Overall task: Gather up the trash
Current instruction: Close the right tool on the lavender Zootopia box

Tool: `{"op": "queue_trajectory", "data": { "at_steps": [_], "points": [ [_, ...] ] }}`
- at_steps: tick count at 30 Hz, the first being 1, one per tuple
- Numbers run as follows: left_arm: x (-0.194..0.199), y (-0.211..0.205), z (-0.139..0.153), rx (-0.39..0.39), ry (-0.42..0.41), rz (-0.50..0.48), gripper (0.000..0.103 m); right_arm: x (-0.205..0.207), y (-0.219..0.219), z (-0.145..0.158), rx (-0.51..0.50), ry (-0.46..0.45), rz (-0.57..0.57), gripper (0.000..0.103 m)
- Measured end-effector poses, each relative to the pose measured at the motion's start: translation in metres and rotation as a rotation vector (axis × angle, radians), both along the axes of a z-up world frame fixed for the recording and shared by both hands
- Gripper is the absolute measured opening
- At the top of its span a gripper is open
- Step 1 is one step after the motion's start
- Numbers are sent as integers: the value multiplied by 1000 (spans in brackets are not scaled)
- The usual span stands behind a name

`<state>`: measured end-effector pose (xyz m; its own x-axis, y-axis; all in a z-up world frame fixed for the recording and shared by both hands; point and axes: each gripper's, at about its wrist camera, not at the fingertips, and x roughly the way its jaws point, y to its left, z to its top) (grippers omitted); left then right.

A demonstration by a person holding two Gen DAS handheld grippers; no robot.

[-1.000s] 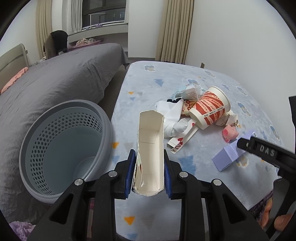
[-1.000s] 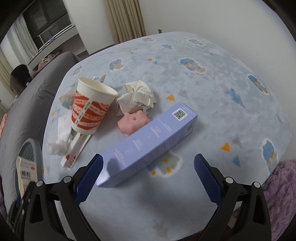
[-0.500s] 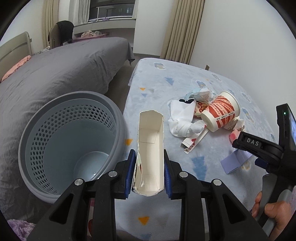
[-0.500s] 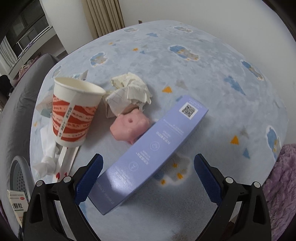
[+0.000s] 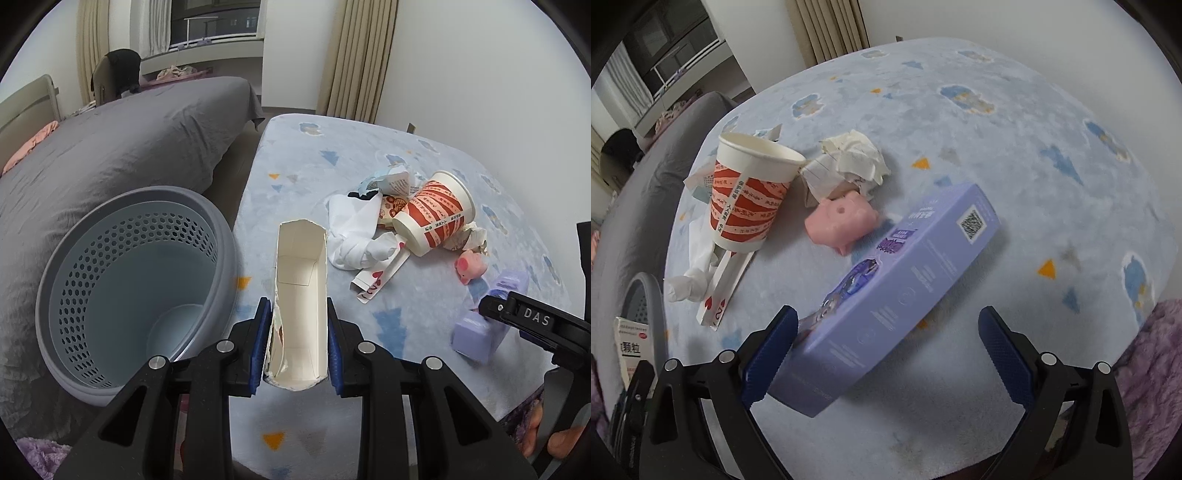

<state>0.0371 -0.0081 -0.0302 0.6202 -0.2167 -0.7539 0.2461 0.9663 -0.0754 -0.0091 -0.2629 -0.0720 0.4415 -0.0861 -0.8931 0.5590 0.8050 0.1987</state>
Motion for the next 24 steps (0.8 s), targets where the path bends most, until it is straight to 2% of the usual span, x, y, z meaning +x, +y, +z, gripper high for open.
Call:
{"op": "queue_trajectory", "data": {
  "at_steps": [7, 16, 17, 19, 20, 24],
  "points": [
    [0, -8, -3, 25, -6, -4, 28, -15, -14, -2, 39, -15, -24, 94],
    [-3, -10, -5, 37, -11, -9, 28, -8, -13, -11, 44, -4, -38, 93],
    [-2, -9, -4, 36, -10, -8, 28, -8, -12, -12, 46, -6, -33, 91],
    [-2, -8, -4, 32, -11, -5, 28, -8, -10, -11, 38, -8, -23, 71],
    [-3, -8, -3, 30, -12, -5, 28, -8, -10, -9, 31, -11, -13, 67],
    [-4, -7, -1, 25, -17, -7, 28, -13, -7, -7, 34, -29, 28, 56]
  ]
}}
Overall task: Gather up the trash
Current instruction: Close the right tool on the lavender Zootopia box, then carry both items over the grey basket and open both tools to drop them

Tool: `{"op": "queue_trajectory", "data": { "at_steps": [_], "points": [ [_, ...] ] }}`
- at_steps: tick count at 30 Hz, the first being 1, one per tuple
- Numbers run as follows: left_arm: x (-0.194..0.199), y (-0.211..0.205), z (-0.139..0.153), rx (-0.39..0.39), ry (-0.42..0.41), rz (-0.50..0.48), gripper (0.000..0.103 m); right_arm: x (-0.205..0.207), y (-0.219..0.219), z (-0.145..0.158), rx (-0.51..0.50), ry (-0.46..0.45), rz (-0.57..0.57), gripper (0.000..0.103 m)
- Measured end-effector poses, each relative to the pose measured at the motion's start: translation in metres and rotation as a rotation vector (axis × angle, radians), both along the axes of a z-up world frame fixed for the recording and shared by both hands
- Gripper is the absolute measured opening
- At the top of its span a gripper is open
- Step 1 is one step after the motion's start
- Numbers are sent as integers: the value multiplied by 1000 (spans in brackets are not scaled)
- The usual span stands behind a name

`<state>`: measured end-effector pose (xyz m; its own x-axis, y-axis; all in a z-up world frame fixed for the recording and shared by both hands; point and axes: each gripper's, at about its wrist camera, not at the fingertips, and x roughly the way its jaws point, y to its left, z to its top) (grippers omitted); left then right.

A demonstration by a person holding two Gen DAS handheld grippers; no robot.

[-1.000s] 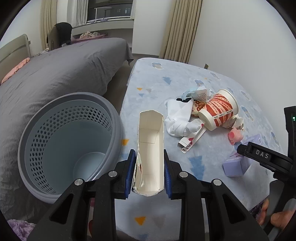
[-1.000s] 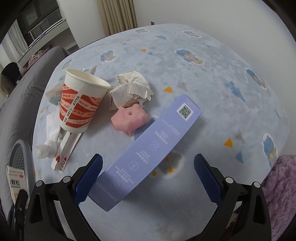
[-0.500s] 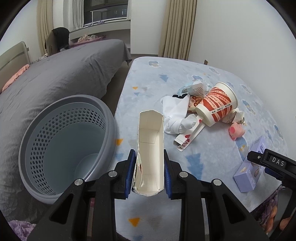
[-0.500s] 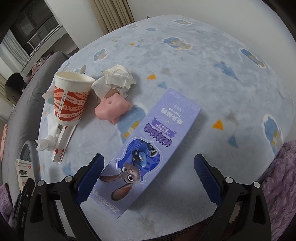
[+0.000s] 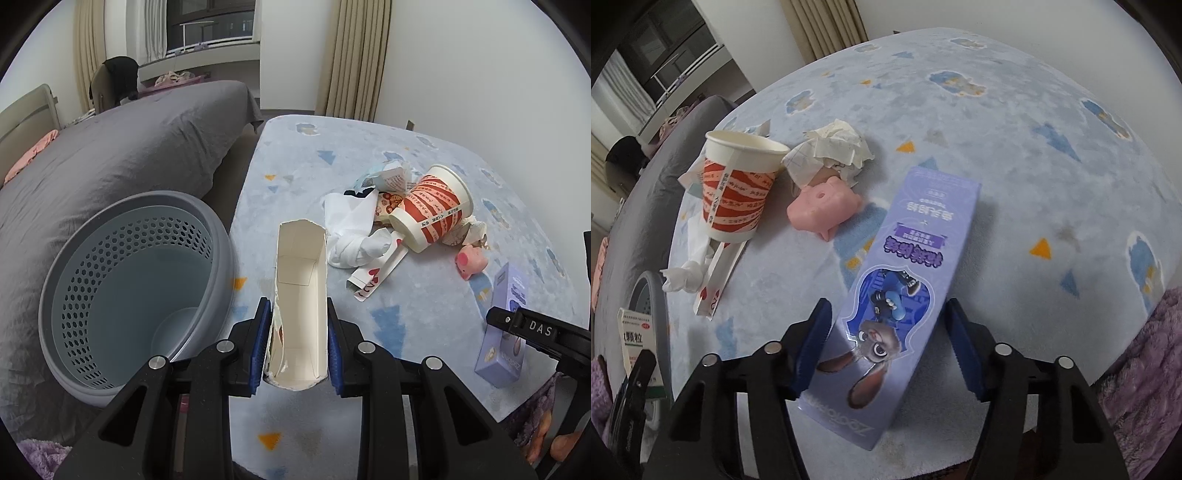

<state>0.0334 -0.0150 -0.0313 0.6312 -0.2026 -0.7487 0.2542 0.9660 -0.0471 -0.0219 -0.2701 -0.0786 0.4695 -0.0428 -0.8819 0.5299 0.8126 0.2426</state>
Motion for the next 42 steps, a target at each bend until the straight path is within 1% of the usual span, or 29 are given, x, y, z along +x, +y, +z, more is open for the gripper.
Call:
{"op": "queue_trajectory", "data": {
  "at_steps": [1, 3, 10, 13, 15, 19, 24, 25, 27, 32, 34, 39, 42],
  "points": [
    [0, 0, 1, -1, -2, -1, 28, -2, 1, 1, -3, -6, 15, 53],
    [-1, 1, 2, -3, -6, -3, 28, -5, 5, 4, -27, -12, 52, 51],
    [-5, 2, 6, 4, -20, 1, 28, -14, 8, 13, -91, -48, 110, 49],
    [-7, 1, 7, 10, -27, 1, 28, -16, 8, 15, -90, -49, 127, 49],
    [-8, 1, 8, 14, -32, 1, 28, -16, 8, 13, -87, -34, 140, 49],
    [-9, 0, 9, 27, -40, 5, 28, -20, 8, 6, -99, -17, 153, 49],
    [-11, -2, 8, 38, -44, 2, 28, -23, 10, 3, -121, -22, 158, 49],
    [-11, -3, 8, 40, -45, 1, 28, -22, 11, 1, -128, -7, 159, 49],
    [-12, -4, 8, 44, -48, -1, 28, -21, 9, -4, -111, 4, 151, 49],
    [-12, -5, 5, 50, -45, -4, 28, -17, 6, -6, -116, -8, 131, 49],
    [-12, -5, 5, 50, -43, -5, 28, -14, 7, -6, -136, -9, 136, 49],
    [-12, -5, 5, 47, -44, -5, 28, -14, 10, -4, -162, -9, 157, 43],
    [-12, -5, 6, 45, -45, -5, 28, -16, 14, 0, -170, -20, 171, 43]
  ]
}}
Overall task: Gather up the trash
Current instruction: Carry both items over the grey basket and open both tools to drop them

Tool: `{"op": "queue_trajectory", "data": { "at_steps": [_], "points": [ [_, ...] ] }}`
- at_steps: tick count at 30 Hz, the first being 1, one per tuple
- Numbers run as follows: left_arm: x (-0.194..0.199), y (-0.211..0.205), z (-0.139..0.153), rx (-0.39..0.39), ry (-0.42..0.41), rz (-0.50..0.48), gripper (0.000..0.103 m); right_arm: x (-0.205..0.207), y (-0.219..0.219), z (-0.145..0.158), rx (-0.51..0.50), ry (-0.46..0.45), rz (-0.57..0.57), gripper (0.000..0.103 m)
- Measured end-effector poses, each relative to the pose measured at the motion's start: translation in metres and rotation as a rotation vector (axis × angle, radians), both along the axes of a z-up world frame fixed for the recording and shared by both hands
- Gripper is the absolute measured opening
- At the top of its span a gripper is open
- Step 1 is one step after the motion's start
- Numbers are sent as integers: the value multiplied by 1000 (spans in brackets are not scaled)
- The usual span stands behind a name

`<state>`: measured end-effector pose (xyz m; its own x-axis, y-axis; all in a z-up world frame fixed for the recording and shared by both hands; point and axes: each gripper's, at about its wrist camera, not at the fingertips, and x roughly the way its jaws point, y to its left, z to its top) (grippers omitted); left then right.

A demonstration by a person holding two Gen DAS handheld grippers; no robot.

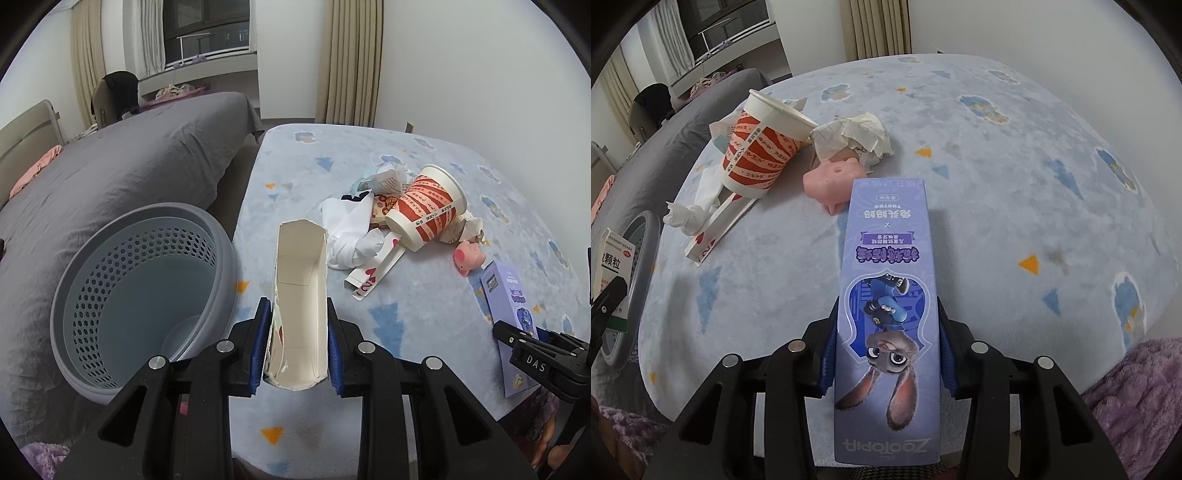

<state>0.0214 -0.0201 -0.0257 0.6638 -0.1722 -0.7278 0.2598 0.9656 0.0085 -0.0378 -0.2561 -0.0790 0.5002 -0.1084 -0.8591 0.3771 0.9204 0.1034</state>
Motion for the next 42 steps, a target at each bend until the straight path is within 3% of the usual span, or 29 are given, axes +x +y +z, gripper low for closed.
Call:
{"op": "queue_trajectory", "data": {
  "at_steps": [11, 21, 26, 34, 42],
  "points": [
    [-4, 17, 17, -26, -34, 24, 28, -2, 34, 45, -28, -120, 117, 43],
    [20, 84, 23, -12, -21, 200, 28, 59, 112, 65, 45, -181, 392, 43],
    [39, 123, 24, -11, 0, 308, 28, 98, 161, 67, 85, -184, 546, 43],
    [54, 162, 5, -19, 50, 397, 28, 145, 230, 59, 119, -142, 749, 43],
    [66, 185, -11, -36, 95, 454, 28, 167, 266, 42, 138, -91, 831, 43]
  ]
}}
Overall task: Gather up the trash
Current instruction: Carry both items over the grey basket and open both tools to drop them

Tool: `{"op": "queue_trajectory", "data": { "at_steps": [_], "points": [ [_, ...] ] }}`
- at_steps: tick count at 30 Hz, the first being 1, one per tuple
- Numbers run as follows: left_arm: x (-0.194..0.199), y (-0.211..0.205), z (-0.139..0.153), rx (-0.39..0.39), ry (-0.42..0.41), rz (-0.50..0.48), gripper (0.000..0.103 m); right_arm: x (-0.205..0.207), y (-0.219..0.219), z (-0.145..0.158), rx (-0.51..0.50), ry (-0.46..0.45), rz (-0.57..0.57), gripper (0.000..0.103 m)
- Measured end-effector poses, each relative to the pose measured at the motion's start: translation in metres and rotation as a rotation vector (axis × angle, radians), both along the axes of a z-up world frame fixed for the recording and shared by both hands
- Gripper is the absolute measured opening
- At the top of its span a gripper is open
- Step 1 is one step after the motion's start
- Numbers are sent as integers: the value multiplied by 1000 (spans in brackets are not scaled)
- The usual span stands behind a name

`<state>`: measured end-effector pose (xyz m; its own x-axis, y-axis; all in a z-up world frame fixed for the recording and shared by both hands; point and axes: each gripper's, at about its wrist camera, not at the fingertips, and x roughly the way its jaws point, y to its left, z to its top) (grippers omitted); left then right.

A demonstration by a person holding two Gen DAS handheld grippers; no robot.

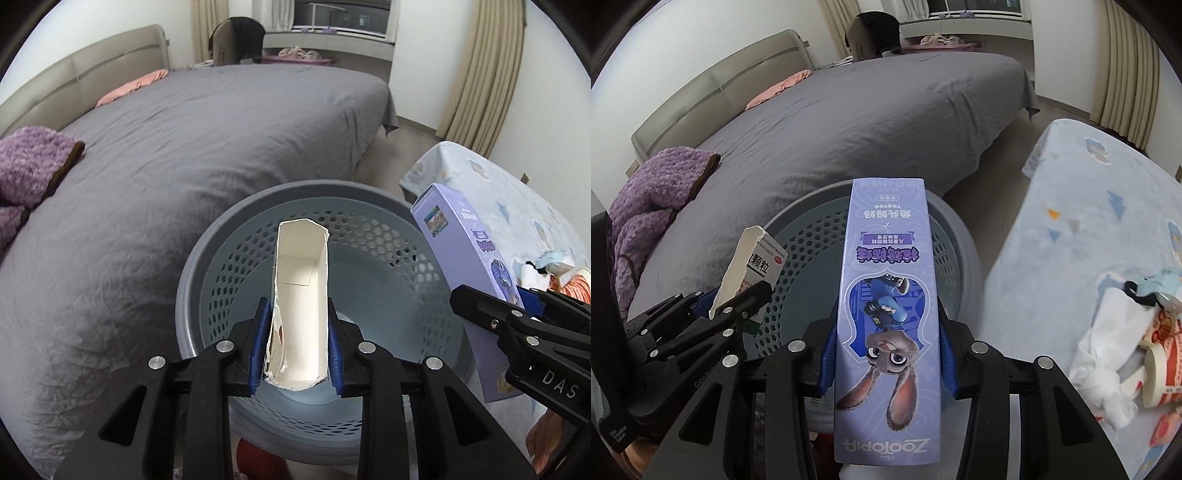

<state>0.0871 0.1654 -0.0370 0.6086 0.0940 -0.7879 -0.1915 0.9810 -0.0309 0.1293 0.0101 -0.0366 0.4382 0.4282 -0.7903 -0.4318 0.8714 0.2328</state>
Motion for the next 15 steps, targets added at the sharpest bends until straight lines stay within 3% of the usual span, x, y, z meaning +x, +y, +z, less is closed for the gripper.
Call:
{"op": "queue_trajectory", "data": {
  "at_steps": [5, 7, 11, 15],
  "points": [
    [1, 10, -2, -27, 6, 27, 30, 4, 8, -2, 10, -3, 16, 43],
    [1, 12, -2, -32, 5, 37, 34, 5, 5, -3, 9, -8, 14, 51],
    [-1, 15, 0, -24, -5, 57, 52, 6, 2, 0, 7, -22, -1, 57],
    [-4, 16, 2, -13, -15, 70, 58, 5, 0, -1, 3, -26, -12, 57]
  ]
}}
